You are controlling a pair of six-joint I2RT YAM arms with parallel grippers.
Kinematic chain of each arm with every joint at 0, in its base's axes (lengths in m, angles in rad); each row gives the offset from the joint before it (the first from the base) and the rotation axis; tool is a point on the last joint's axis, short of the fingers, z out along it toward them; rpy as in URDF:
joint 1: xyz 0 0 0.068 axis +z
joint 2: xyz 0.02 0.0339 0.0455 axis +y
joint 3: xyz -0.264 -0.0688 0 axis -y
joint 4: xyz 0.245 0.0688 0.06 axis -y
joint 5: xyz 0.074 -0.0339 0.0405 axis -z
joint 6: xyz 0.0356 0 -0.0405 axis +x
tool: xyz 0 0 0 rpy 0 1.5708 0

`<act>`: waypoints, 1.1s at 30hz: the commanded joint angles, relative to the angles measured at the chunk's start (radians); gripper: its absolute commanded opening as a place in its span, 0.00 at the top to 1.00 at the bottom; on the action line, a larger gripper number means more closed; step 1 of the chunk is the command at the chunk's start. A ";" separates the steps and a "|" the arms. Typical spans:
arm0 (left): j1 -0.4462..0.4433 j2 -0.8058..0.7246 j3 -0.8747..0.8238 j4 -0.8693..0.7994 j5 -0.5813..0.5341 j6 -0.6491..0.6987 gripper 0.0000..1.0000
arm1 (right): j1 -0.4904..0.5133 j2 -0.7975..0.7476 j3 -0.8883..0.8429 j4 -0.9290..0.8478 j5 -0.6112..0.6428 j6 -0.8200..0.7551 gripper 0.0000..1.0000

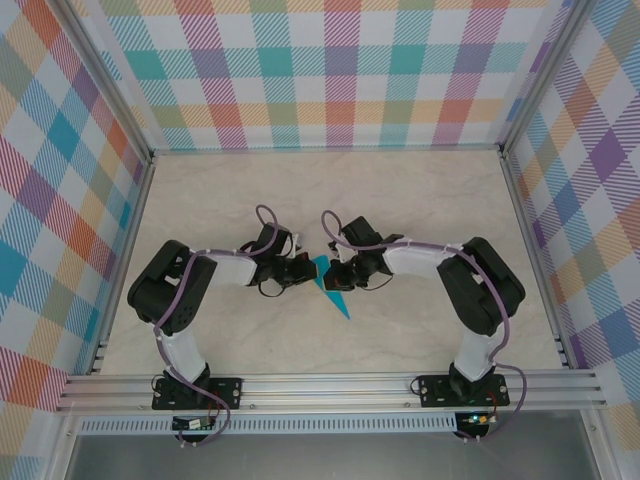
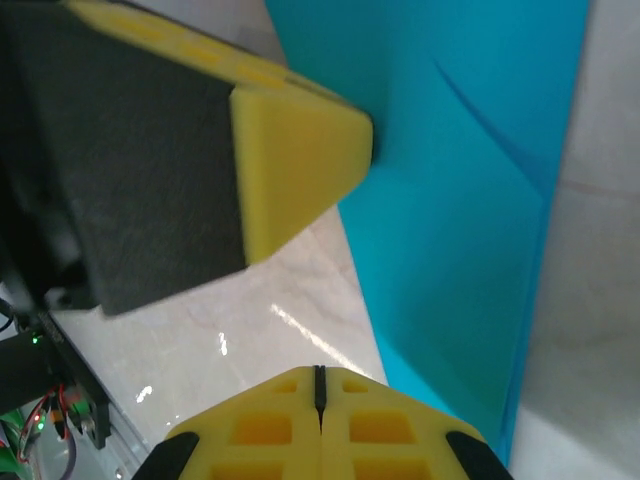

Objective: Fold a paper plane with a square sheet of paper (pick it up from the middle)

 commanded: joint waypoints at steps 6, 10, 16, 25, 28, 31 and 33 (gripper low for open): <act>-0.006 0.044 0.038 -0.179 -0.123 0.045 1.00 | 0.006 0.036 -0.037 -0.007 -0.004 -0.014 1.00; -0.006 0.056 0.051 -0.238 -0.170 0.043 1.00 | 0.006 -0.005 -0.113 -0.032 -0.035 -0.046 1.00; -0.006 0.075 0.075 -0.282 -0.201 0.041 1.00 | 0.006 -0.117 -0.225 -0.075 -0.060 -0.076 1.00; -0.006 0.055 0.155 -0.321 -0.156 0.050 0.97 | 0.006 -0.280 -0.289 -0.135 0.008 -0.055 1.00; -0.007 0.005 0.215 -0.365 -0.131 0.033 0.85 | 0.003 -0.356 -0.250 -0.153 0.117 0.003 1.00; -0.012 -0.055 0.274 -0.443 -0.136 -0.005 0.70 | -0.003 -0.412 -0.219 -0.154 0.242 0.078 0.85; -0.014 -0.080 0.316 -0.548 -0.168 -0.034 0.60 | -0.011 -0.437 -0.205 -0.166 0.332 0.136 0.65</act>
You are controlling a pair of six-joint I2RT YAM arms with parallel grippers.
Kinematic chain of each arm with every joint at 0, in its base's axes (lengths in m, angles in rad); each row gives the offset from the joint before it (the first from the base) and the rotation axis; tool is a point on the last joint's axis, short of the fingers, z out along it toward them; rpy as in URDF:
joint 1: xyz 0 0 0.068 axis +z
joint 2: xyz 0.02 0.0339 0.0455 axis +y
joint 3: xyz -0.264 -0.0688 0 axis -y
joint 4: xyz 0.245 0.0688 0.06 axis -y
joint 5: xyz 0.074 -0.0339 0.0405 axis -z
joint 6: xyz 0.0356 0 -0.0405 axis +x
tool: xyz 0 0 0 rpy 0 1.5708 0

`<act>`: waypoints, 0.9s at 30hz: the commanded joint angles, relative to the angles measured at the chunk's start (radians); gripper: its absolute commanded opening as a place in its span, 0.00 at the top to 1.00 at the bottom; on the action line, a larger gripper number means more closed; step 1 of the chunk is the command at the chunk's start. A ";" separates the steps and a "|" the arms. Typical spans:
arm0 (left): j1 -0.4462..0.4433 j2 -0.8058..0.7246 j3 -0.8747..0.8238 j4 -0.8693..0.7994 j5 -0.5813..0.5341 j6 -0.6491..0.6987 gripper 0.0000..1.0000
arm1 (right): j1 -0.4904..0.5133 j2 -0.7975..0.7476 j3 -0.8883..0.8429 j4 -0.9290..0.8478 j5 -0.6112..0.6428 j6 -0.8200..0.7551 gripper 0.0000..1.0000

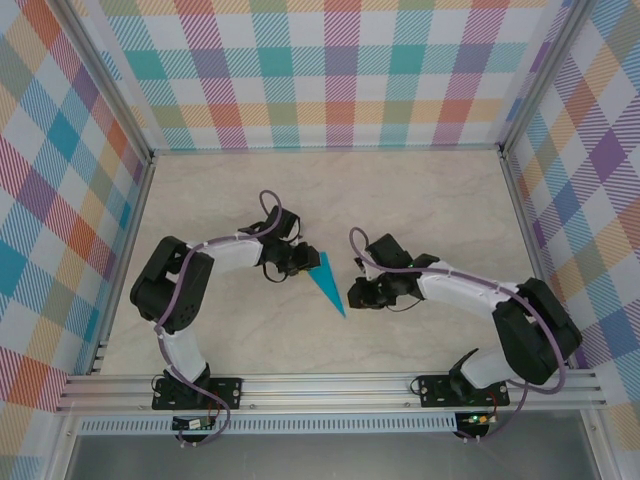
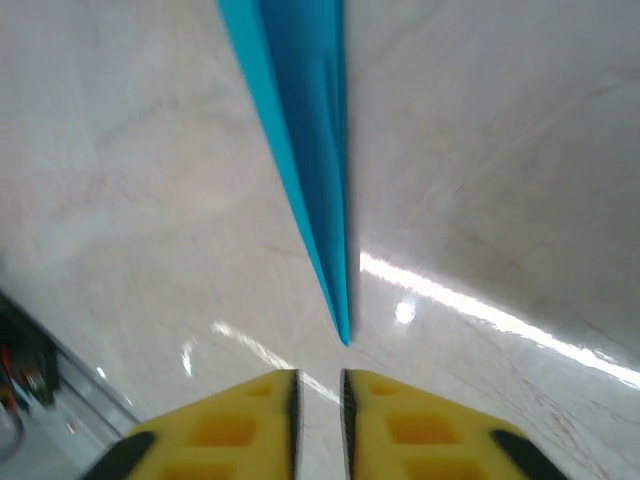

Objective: Fold a paper plane with a square sheet of paper (pick it up from the middle)

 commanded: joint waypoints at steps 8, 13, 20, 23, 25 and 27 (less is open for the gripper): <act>-0.108 -0.090 0.250 -0.529 -0.327 -0.080 0.25 | -0.078 -0.041 0.047 -0.080 0.317 0.230 0.02; -0.218 0.007 0.397 -0.675 -0.478 -0.108 0.17 | -0.105 -0.059 0.017 -0.092 0.357 0.255 0.00; -0.287 0.211 0.572 -0.764 -0.474 -0.150 0.22 | -0.144 -0.130 -0.051 -0.099 0.392 0.314 0.00; -0.291 0.267 0.607 -0.777 -0.441 -0.159 0.28 | -0.152 -0.158 -0.065 -0.109 0.401 0.318 0.00; -0.293 0.281 0.617 -0.788 -0.436 -0.166 0.33 | -0.154 -0.168 -0.065 -0.118 0.405 0.317 0.00; -0.292 0.274 0.610 -0.792 -0.431 -0.186 0.37 | -0.155 -0.174 -0.067 -0.122 0.404 0.318 0.00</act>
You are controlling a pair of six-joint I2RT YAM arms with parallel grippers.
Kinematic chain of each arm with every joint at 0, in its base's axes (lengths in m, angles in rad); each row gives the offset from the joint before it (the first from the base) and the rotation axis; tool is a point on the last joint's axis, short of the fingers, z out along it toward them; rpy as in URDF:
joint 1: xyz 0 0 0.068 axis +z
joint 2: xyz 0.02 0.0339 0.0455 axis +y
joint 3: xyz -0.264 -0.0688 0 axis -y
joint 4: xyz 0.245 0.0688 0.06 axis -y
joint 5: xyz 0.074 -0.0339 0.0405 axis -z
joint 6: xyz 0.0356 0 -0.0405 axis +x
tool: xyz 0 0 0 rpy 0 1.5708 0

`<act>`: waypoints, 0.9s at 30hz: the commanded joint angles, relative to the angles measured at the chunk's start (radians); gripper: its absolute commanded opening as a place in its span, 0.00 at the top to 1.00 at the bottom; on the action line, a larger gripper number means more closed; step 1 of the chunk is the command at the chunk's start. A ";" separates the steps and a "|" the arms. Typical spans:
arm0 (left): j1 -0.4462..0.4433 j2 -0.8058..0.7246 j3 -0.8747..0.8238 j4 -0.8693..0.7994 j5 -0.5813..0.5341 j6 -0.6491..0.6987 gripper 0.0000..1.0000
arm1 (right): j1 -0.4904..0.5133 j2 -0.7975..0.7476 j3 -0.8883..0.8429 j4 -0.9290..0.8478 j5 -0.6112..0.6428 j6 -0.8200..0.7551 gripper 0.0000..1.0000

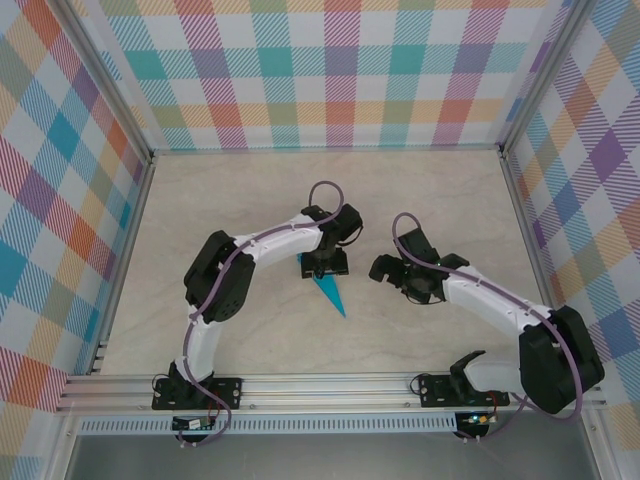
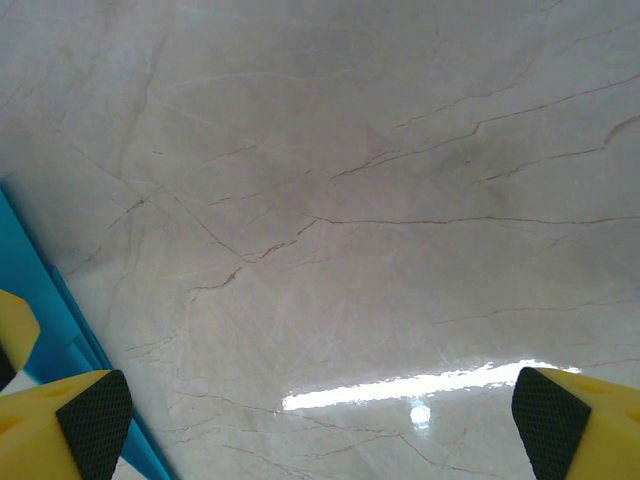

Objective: Fold a paper plane with a square sheet of paper (pick it up from the middle)

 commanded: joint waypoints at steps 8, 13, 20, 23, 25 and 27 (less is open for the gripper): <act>-0.007 -0.102 -0.082 0.000 -0.013 -0.132 0.55 | -0.007 0.004 -0.001 -0.022 -0.006 0.027 0.00; -0.007 -0.123 -0.106 0.014 -0.036 -0.145 0.67 | -0.007 0.011 -0.002 -0.018 -0.020 0.030 0.00; 0.001 -0.124 -0.093 0.025 -0.043 -0.105 0.95 | -0.007 -0.019 0.000 -0.034 -0.019 0.029 0.00; 0.001 -0.179 -0.084 0.062 -0.045 -0.063 1.00 | -0.008 -0.055 0.008 -0.048 -0.013 0.015 0.00; 0.001 -0.230 -0.088 0.110 -0.024 -0.021 1.00 | -0.009 -0.078 0.014 -0.055 -0.011 0.007 0.00; 0.001 -0.281 -0.093 0.164 0.014 0.028 1.00 | -0.011 -0.103 0.024 -0.066 -0.010 0.001 0.00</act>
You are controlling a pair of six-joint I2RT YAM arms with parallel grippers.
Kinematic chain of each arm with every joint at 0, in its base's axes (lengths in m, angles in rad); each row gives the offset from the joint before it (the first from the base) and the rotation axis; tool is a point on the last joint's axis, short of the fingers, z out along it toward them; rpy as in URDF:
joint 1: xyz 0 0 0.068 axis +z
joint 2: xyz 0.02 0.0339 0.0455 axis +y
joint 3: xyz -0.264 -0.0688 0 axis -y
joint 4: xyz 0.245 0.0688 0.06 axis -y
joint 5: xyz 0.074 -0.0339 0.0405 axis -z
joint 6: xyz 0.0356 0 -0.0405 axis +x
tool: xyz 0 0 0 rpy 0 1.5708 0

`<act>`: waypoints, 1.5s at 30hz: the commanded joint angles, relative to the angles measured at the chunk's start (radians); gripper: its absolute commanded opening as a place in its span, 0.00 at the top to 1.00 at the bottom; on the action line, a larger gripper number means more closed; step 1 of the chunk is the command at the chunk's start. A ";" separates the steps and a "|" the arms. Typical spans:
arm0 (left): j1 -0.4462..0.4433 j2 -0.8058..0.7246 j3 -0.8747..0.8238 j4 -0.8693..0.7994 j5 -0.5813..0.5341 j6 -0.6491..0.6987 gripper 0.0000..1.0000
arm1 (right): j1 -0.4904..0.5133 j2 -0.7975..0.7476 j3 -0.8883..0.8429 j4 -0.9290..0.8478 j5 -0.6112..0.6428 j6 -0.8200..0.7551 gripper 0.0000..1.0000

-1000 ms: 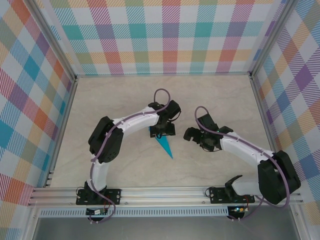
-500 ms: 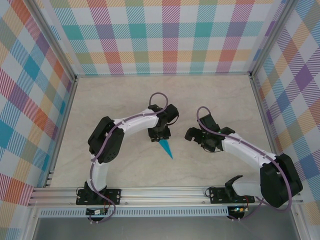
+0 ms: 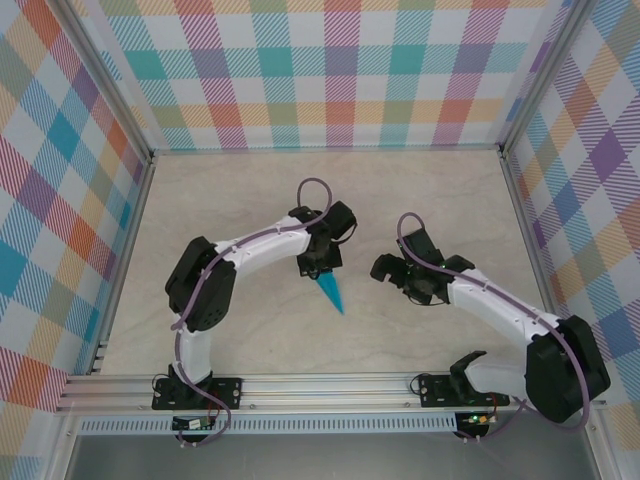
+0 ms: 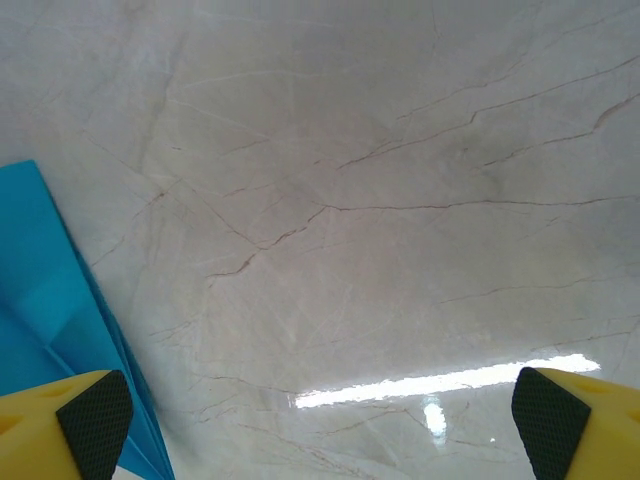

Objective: Fold a paper plane with a square sheet of paper (pick it up from the middle)

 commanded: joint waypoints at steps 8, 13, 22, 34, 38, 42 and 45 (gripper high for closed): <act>0.030 -0.229 -0.135 0.402 0.247 0.143 1.00 | -0.012 -0.129 0.079 -0.059 -0.035 -0.035 0.00; 0.050 -0.198 -0.260 0.629 0.369 0.103 1.00 | -0.012 -0.167 0.074 -0.020 -0.071 -0.046 0.03; 0.073 -0.166 -0.507 0.908 0.388 0.036 1.00 | -0.013 -0.056 0.050 0.109 -0.245 -0.087 0.27; 0.101 -0.236 -0.674 0.938 0.256 -0.028 1.00 | 0.105 0.207 0.170 0.085 -0.218 -0.133 0.52; 0.101 -0.225 -0.673 0.936 0.266 -0.025 1.00 | 0.163 0.284 0.225 0.040 -0.163 -0.162 0.53; 0.101 -0.222 -0.676 0.926 0.262 -0.023 1.00 | 0.190 0.339 0.253 0.001 -0.105 -0.168 0.46; 0.102 -0.232 -0.682 0.915 0.244 -0.021 1.00 | 0.190 0.357 0.252 0.014 -0.099 -0.187 0.35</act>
